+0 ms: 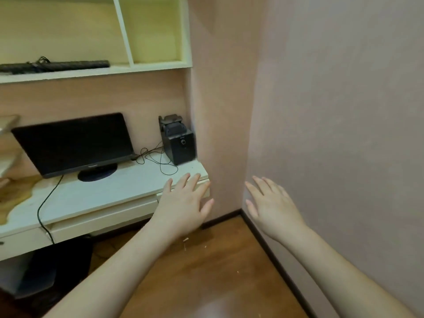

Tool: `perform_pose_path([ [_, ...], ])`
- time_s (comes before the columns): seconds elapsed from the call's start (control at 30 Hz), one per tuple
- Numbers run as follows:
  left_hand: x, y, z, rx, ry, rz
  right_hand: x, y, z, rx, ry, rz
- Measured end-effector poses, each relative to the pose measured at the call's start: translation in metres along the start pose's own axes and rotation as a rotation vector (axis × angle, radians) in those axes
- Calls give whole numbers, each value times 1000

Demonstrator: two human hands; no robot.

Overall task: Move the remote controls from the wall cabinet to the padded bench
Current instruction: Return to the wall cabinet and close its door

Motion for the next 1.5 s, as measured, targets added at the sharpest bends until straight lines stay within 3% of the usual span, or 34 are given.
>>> perform_pose_path([
  [0.7, 27, 205, -113, -200, 53, -133, -57, 255, -82, -83, -61, -228],
  [1.1, 99, 298, -169, -199, 50, -152, -38, 381, -135, -190, 4, -281],
  [1.5, 179, 380, -227, -459, 156, 18, 19, 489, -182, -332, -49, -225],
])
Point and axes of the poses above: each hand's wrist, its own y-axis towards the middle knuckle, its own z-axis out of the palm, x = y × z, the point moved 4 cm from there along y, towards the middle knuckle, and after that the axes turned 8 degrees about -z, right-handed, at the moved point
